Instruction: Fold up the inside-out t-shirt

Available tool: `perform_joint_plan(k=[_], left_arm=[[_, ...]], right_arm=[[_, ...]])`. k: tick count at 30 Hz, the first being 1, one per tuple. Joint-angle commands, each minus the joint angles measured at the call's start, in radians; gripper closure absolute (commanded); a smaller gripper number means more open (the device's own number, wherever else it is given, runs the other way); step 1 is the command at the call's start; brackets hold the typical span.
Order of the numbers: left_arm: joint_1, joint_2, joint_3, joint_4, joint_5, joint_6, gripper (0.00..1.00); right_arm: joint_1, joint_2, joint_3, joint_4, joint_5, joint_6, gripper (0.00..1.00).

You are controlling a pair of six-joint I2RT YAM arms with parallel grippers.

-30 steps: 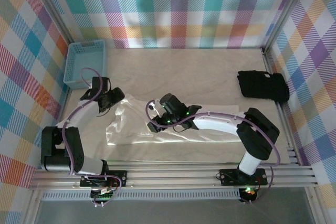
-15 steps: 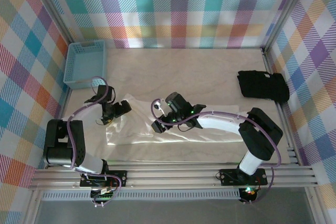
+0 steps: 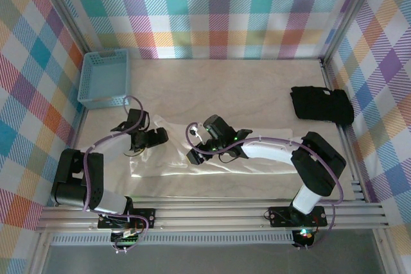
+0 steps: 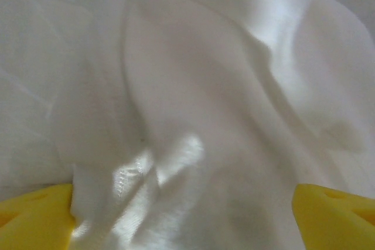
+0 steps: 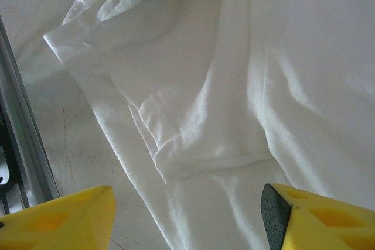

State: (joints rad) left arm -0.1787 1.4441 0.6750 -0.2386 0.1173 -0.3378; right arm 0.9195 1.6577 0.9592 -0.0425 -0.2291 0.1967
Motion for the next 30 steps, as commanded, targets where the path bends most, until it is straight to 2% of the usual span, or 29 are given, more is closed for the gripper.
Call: perform_joint_plan(k=[1,8,15,19,23,30], left_arm=[[-0.073,0.025,-0.035,0.034,0.210,-0.003,0.15],[-0.117,0.032,-0.051,0.082,0.228,-0.006,0.44],[-0.114,0.024,-0.051,0.075,0.092,-0.004,0.80],[-0.107,-0.006,-0.021,0.010,-0.047,-0.010,1.00],[-0.064,-0.030,0.039,-0.116,-0.210,-0.025,1.00],[0.011,-0.019,0.233,-0.319,-0.410,0.003,1.00]], right_arm=[[-0.001,0.004,-0.015,0.018,-0.009,0.018,0.32],[-0.001,0.003,-0.030,0.021,0.005,0.036,0.33],[-0.001,0.002,-0.024,0.006,0.016,0.044,0.33],[-0.001,-0.023,-0.023,-0.021,0.044,0.032,0.33],[-0.019,-0.063,-0.031,-0.047,0.062,0.021,0.33],[-0.116,-0.180,-0.064,-0.114,0.074,0.017,0.33]])
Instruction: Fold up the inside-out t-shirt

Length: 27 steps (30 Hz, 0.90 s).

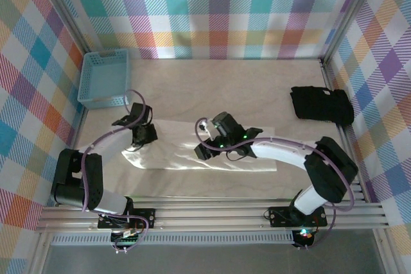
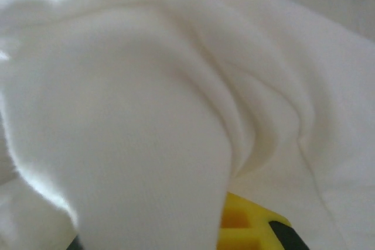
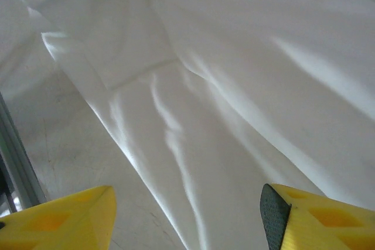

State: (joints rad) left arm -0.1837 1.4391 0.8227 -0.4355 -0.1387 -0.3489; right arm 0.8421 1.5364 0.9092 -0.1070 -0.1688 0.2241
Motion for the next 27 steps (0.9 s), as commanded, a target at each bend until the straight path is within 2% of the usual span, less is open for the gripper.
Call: perform_joint_plan(k=[1,7,11,15,20,24,27], left_arm=[[0.017,-0.007,0.127,-0.163,-0.207,0.027,1.00],[0.025,0.040,0.357,-0.331,-0.521,0.139,1.00],[0.037,0.119,0.503,-0.398,-0.694,0.230,1.00],[0.033,0.194,0.600,-0.451,-0.693,0.243,1.00],[-0.006,0.220,0.641,-0.488,-0.686,0.243,1.00],[-0.077,0.218,0.638,-0.526,-0.663,0.212,1.00],[-0.161,0.219,0.623,-0.557,-0.639,0.168,1.00]], right_arm=[[-0.060,-0.078,-0.018,-0.066,0.018,-0.011,0.32],[-0.194,-0.134,-0.003,-0.174,0.046,0.018,0.32],[-0.224,-0.122,0.003,-0.187,0.083,0.037,0.32],[-0.225,-0.093,0.013,-0.174,0.070,0.050,0.33],[-0.225,-0.087,0.004,-0.176,0.078,0.041,0.33],[-0.233,-0.083,0.004,-0.198,0.083,0.031,0.32],[-0.254,-0.094,0.001,-0.220,0.086,0.022,0.32]])
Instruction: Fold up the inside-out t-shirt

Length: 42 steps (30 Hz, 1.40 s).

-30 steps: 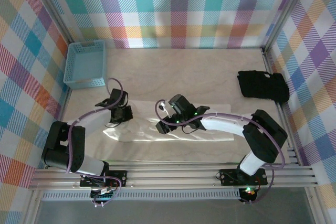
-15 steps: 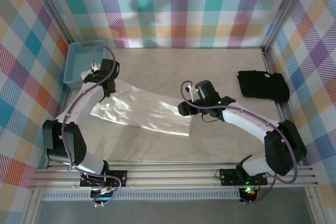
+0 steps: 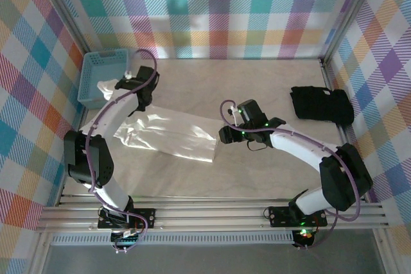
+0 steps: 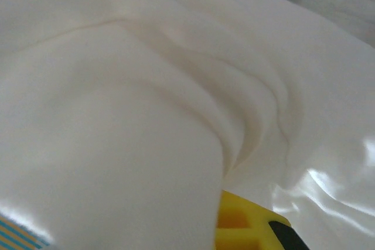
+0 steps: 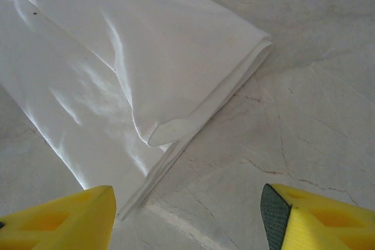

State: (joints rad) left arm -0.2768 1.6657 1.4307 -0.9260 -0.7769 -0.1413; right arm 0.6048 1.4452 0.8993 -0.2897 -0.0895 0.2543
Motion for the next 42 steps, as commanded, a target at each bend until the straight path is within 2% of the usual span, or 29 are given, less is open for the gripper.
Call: perform_joint_plan(k=[1,6,10,12,14,16,19,21,23,26,30,33,35,39,42], left_arm=[[-0.104,-0.003,0.011,-0.077,0.005,-0.058,1.00],[-0.292,0.075,0.031,-0.120,0.093,-0.178,1.00],[-0.451,0.219,0.147,-0.134,0.195,-0.255,0.98],[-0.511,0.306,0.228,-0.141,0.255,-0.276,0.84],[-0.555,0.391,0.319,-0.137,0.351,-0.288,0.56],[-0.580,0.426,0.368,-0.106,0.444,-0.293,0.41],[-0.584,0.371,0.341,-0.026,0.547,-0.297,0.29],[-0.575,0.292,0.272,0.000,0.540,-0.290,0.25],[-0.545,0.171,0.133,0.046,0.540,-0.301,0.23],[-0.451,-0.033,-0.125,0.162,0.632,-0.345,0.20],[-0.308,-0.212,-0.374,0.281,0.755,-0.387,0.16],[-0.228,-0.241,-0.482,0.392,0.905,-0.393,0.15],[-0.211,-0.210,-0.497,0.427,0.940,-0.389,0.15],[-0.210,-0.142,-0.502,0.490,0.998,-0.380,0.17],[-0.266,-0.151,-0.521,0.598,1.064,-0.392,0.19]], right_arm=[[-0.028,-0.011,0.010,-0.045,0.011,-0.012,0.32],[-0.101,-0.065,0.003,-0.082,0.025,-0.039,0.32],[-0.169,-0.120,-0.013,-0.112,0.028,-0.041,0.32],[-0.192,-0.148,-0.028,-0.120,0.040,-0.041,0.32],[-0.211,-0.173,-0.045,-0.127,0.059,-0.041,0.31],[-0.225,-0.193,-0.061,-0.128,0.079,-0.041,0.31],[-0.232,-0.207,-0.082,-0.120,0.106,-0.020,0.31],[-0.231,-0.210,-0.096,-0.102,0.085,0.000,0.31],[-0.231,-0.205,-0.111,-0.055,0.017,0.027,0.32],[-0.191,-0.168,-0.121,0.063,-0.098,0.052,0.33],[-0.075,-0.024,-0.010,0.116,-0.159,0.059,0.32],[0.007,0.087,0.081,0.128,-0.123,0.067,0.31],[0.031,0.157,0.135,0.142,-0.104,0.079,0.31],[0.033,0.236,0.211,0.114,-0.079,0.085,0.31],[0.004,0.212,0.195,0.086,-0.023,0.079,0.31]])
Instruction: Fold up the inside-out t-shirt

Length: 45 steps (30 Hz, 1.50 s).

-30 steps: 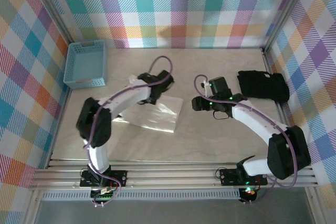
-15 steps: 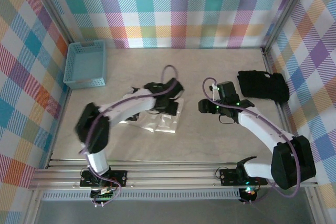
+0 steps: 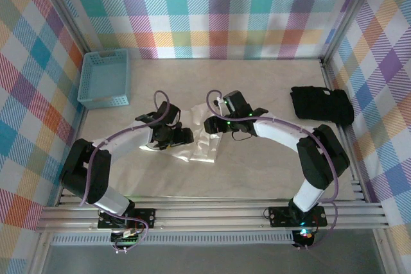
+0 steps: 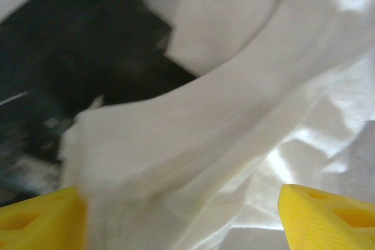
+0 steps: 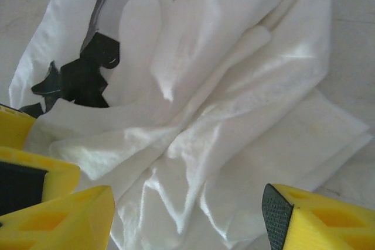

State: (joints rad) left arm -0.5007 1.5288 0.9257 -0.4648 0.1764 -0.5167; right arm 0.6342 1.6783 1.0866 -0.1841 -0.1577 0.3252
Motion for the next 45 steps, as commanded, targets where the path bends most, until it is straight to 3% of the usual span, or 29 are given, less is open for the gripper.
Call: perform_joint_plan(k=[1,8,11,15,18,22,25,27,34,37,40,45], left_arm=[[-0.078,-0.017,-0.012,0.165,0.115,-0.011,0.19],[-0.302,0.116,0.050,0.361,0.263,-0.010,0.23],[-0.332,0.116,0.081,0.317,0.258,0.055,0.22],[-0.326,0.033,0.088,0.219,0.187,0.155,0.19],[-0.276,-0.087,0.045,0.161,0.134,0.191,0.19],[-0.072,-0.249,-0.067,0.143,0.076,0.101,0.18],[0.106,-0.246,-0.102,0.109,0.096,0.001,0.19],[0.162,-0.218,-0.103,0.096,0.096,-0.015,0.20],[0.182,-0.133,-0.092,0.096,0.087,0.011,0.20],[0.181,-0.123,-0.103,0.103,0.096,0.017,0.21],[0.180,-0.123,-0.112,0.113,0.109,0.017,0.21],[0.180,-0.112,-0.119,0.111,0.104,0.032,0.21]], right_arm=[[-0.049,-0.040,-0.008,-0.023,0.047,0.011,0.31],[-0.231,-0.185,-0.112,-0.040,0.043,0.034,0.31],[-0.239,-0.208,-0.116,-0.052,0.066,0.025,0.31],[-0.235,-0.187,-0.129,-0.004,0.007,0.055,0.32],[-0.196,-0.154,-0.126,0.052,-0.049,0.066,0.32],[-0.088,-0.075,-0.052,0.065,-0.012,0.037,0.32],[-0.016,0.009,0.027,0.059,0.043,0.008,0.32],[0.026,0.073,0.086,0.041,0.084,-0.012,0.35],[0.115,0.290,0.312,-0.086,0.281,-0.084,0.43],[0.122,0.365,0.394,-0.161,0.435,-0.111,0.51],[0.117,0.362,0.389,-0.174,0.581,-0.134,0.63],[0.085,0.269,0.276,-0.130,0.627,-0.108,0.77]])
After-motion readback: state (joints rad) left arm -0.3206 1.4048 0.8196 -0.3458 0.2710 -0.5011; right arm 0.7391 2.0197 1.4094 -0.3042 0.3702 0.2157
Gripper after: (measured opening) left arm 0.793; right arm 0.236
